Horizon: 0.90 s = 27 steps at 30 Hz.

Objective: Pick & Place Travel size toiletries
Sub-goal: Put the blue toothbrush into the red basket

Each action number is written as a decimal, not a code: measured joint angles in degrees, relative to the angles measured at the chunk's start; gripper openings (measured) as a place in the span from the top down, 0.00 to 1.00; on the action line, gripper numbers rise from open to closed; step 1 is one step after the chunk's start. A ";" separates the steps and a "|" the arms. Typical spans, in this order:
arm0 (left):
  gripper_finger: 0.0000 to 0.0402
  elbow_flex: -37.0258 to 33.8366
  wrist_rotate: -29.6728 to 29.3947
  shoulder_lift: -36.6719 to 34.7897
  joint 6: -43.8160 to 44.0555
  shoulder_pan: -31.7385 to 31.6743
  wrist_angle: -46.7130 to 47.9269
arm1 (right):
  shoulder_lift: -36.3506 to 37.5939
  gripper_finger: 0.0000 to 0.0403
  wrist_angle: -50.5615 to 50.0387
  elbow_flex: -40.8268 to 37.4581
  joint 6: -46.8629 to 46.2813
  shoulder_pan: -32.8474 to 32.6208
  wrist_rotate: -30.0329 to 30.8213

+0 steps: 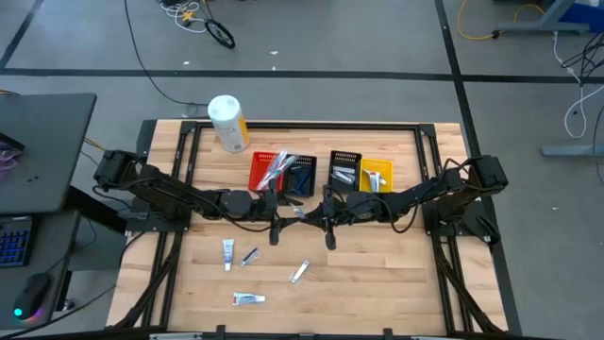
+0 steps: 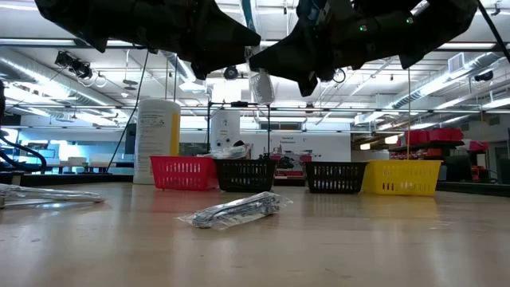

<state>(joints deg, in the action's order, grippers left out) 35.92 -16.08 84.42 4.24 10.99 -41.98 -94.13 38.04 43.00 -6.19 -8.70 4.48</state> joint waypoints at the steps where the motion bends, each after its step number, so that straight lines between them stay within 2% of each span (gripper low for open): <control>1: 0.48 0.00 0.88 0.00 0.32 -0.17 0.00 | 0.00 0.94 0.06 0.00 0.03 0.25 0.51; 6: 0.54 0.00 2.47 0.00 0.02 -0.26 -0.04 | 0.00 0.94 0.40 0.00 -0.89 1.54 3.15; 15: 0.85 -0.02 2.13 0.00 2.21 -1.67 0.05 | 0.00 0.94 0.25 0.00 -0.55 2.31 -0.15; 18: 0.92 -0.04 2.06 0.02 2.45 -2.23 0.39 | 0.01 0.93 -0.39 0.00 0.64 2.40 -0.03; 27: 0.89 -0.04 1.90 0.02 3.63 -2.48 1.77 | 0.02 0.84 -1.74 0.02 0.66 3.89 -0.39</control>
<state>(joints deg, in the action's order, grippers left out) 35.88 -14.18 84.44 7.88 8.51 -40.20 -94.11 36.30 43.03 -5.52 -4.81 4.09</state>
